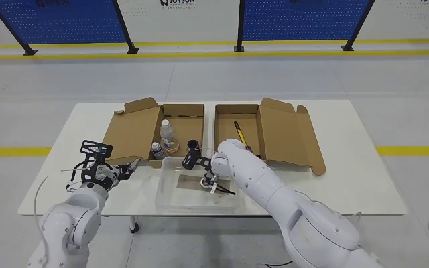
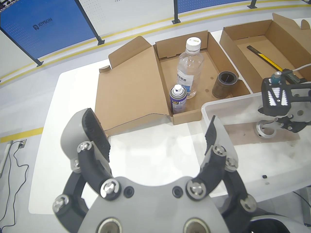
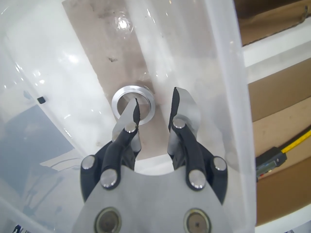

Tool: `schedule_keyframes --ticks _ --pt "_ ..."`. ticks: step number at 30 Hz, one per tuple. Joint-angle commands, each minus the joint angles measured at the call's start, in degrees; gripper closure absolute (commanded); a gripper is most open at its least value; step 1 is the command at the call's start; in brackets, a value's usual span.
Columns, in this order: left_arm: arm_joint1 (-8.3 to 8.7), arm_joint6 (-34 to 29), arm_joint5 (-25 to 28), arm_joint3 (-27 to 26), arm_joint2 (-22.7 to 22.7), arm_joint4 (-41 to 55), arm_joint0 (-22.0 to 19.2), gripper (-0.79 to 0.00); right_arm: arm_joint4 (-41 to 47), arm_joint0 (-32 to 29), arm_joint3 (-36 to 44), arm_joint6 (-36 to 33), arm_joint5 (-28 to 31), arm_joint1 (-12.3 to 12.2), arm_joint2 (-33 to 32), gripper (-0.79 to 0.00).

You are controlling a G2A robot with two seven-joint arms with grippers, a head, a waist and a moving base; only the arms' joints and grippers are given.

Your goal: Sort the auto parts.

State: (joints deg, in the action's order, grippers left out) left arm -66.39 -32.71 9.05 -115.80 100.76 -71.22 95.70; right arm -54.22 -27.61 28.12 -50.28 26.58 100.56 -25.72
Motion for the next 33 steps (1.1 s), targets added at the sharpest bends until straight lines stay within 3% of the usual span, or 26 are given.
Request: schedule_keyframes --ticks 1,10,16,17,26,33 --pt "0.0 0.0 0.0 0.0 0.0 0.0 0.0 -0.785 0.0 -0.1 -0.4 0.1 0.0 0.2 0.0 -0.299" --pt "0.0 0.0 0.0 0.0 0.0 0.0 0.0 -0.785 0.1 -0.4 -2.2 0.1 1.0 1.3 0.1 -0.262" --pt "0.0 0.0 0.0 0.0 0.0 0.0 0.0 -0.785 0.3 -0.1 -3.6 -0.6 1.6 2.1 0.1 -0.105" --pt "0.0 0.0 0.0 0.0 0.0 0.0 0.0 -0.785 0.4 0.0 -3.8 -0.7 1.6 2.2 0.0 0.0" --pt "0.0 0.0 0.0 0.0 0.0 0.0 0.0 -0.785 1.0 1.1 -4.3 0.6 2.6 2.4 -1.1 0.0" --pt "0.0 0.0 0.0 0.0 0.0 0.0 0.0 -0.785 2.2 1.2 -2.1 3.4 3.9 0.8 -3.5 0.0"
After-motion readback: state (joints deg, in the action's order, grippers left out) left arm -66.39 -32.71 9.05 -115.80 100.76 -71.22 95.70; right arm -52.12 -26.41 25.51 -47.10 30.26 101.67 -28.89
